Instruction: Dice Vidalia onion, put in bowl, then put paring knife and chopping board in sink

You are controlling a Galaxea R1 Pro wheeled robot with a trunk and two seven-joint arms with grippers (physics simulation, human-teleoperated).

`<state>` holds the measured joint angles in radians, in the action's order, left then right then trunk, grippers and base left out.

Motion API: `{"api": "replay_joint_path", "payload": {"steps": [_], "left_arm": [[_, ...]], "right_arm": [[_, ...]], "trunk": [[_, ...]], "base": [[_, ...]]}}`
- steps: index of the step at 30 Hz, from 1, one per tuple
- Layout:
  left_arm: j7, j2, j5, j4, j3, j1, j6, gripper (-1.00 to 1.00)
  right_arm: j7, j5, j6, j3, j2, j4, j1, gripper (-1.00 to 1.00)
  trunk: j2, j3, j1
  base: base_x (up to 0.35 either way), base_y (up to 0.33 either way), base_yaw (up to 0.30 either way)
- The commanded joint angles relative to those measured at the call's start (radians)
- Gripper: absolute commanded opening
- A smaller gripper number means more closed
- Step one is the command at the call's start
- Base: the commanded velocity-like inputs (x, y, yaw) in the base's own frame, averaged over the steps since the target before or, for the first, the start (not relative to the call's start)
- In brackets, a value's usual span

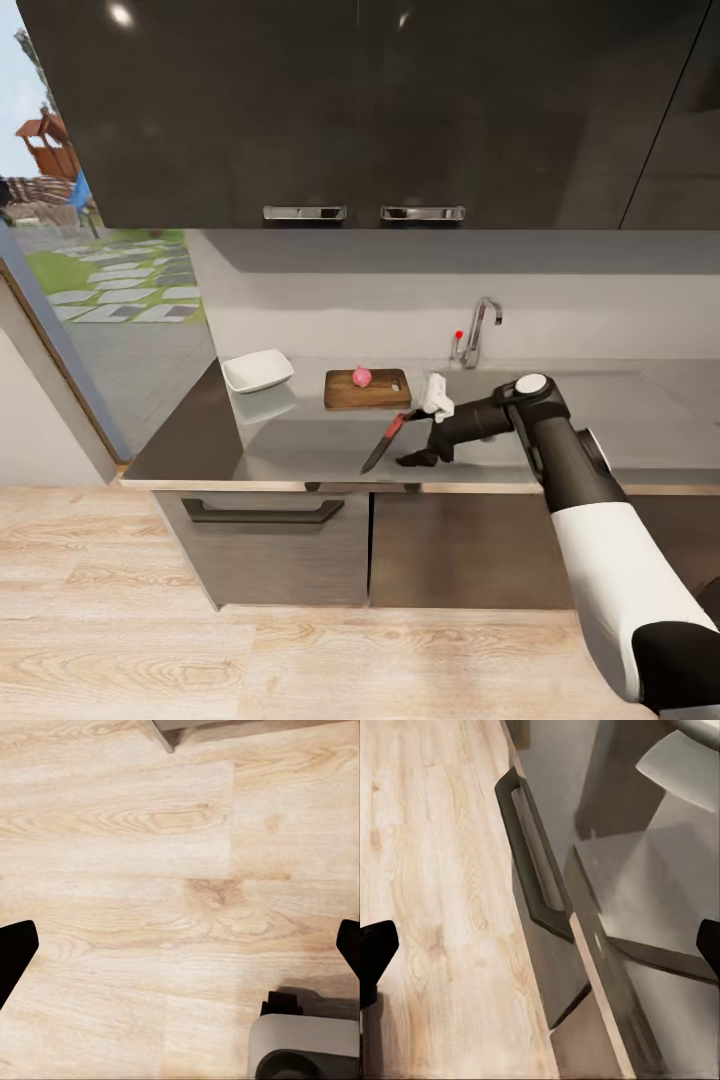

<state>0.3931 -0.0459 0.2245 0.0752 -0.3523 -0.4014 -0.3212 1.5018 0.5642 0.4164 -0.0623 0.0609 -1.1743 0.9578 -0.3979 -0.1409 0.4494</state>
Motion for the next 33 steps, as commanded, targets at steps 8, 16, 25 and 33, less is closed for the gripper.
{"api": "replay_joint_path", "payload": {"steps": [8, 16, 25, 33], "left_arm": [[0.0, 0.0, 0.01, 0.005, -0.008, -0.002, 0.015, 1.0], [-0.001, -0.001, 0.009, 0.006, -0.008, -0.002, 0.072, 1.0], [-0.003, -0.002, 0.009, 0.006, -0.008, -0.002, 0.099, 1.0], [-0.083, -0.003, 0.009, 0.006, -0.008, -0.002, 0.239, 1.0]], "right_arm": [[0.064, 0.006, 0.015, -0.007, 0.071, -0.043, 0.001, 1.0], [0.069, 0.236, 0.016, -0.075, 0.081, -0.076, 0.001, 1.0], [0.069, 0.354, -0.044, -0.354, 0.08, -0.111, 0.001, 1.0], [0.069, 0.368, -0.076, -0.381, 0.071, -0.155, 0.019, 1.0]], "trunk": [[-0.002, -0.002, 0.001], [-0.002, -0.002, 0.001], [-0.002, -0.002, 0.001], [-0.002, -0.002, 0.001]], "base": [[0.0, 0.0, 0.0], [0.0, 0.0, 0.0], [0.0, 0.0, 0.0], [0.0, 0.0, 0.0]]}}
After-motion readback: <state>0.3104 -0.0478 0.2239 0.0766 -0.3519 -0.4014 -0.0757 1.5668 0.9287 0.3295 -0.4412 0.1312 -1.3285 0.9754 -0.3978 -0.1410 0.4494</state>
